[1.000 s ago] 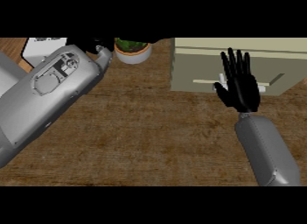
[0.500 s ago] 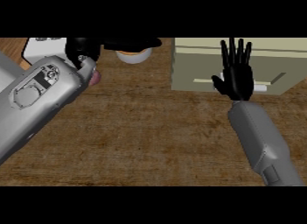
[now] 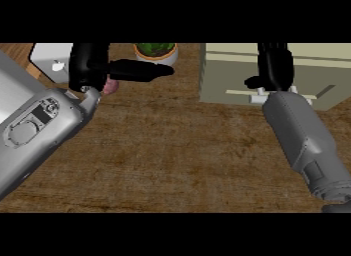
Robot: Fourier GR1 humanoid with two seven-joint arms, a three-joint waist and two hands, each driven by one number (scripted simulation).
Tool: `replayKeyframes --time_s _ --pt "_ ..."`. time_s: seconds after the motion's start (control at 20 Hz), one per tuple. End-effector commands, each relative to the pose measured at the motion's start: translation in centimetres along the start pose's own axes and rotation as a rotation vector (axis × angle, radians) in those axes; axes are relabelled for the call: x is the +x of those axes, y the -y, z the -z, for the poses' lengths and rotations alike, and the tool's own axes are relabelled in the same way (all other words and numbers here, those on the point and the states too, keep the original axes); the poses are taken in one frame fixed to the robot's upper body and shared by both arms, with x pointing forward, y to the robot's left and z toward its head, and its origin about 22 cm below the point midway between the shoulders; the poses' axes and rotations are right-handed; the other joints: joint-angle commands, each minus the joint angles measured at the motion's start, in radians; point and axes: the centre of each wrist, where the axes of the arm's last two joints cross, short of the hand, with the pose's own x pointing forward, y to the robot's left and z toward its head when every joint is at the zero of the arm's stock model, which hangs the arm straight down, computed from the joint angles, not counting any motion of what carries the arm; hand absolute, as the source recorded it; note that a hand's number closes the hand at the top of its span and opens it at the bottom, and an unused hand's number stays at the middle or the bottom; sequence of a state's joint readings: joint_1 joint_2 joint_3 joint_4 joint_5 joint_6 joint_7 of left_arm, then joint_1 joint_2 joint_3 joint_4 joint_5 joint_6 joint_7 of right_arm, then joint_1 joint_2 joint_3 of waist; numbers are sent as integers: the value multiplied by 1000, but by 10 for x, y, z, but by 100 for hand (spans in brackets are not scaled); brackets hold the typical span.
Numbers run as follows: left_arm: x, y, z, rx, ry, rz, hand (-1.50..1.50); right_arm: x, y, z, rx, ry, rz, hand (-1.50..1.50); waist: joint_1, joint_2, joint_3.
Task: Pick up the can, place it into the drawer and close the drawer
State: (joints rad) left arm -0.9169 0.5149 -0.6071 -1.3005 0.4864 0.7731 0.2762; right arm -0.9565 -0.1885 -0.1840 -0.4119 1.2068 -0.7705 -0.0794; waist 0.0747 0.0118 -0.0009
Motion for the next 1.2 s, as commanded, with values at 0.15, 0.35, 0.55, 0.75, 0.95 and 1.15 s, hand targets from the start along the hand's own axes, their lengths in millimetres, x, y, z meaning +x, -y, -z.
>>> replayKeyframes --time_s 0.15,0.35,0.55,0.75,0.95,1.15 --pt "-10 -1 -9 5 -3 10 -150 18 20 38 15 3 17 -150 21 20 3" --pt "-14 -14 -13 -3 6 8 -150 17 24 44 11 -2 24 -150 28 19 3" --pt "-20 -18 -14 -8 17 10 -150 29 16 37 9 14 142 -150 24 23 4" --pt "-20 -17 -19 -8 1 -5 -150 45 24 48 -19 -13 327 -150 19 17 6" --pt "-12 -20 -18 -1 15 -4 -150 49 14 37 -31 -41 457 -150 14 16 7" --pt "-26 -27 -25 10 -5 9 -150 59 22 47 -45 -69 603 -150 11 9 5"
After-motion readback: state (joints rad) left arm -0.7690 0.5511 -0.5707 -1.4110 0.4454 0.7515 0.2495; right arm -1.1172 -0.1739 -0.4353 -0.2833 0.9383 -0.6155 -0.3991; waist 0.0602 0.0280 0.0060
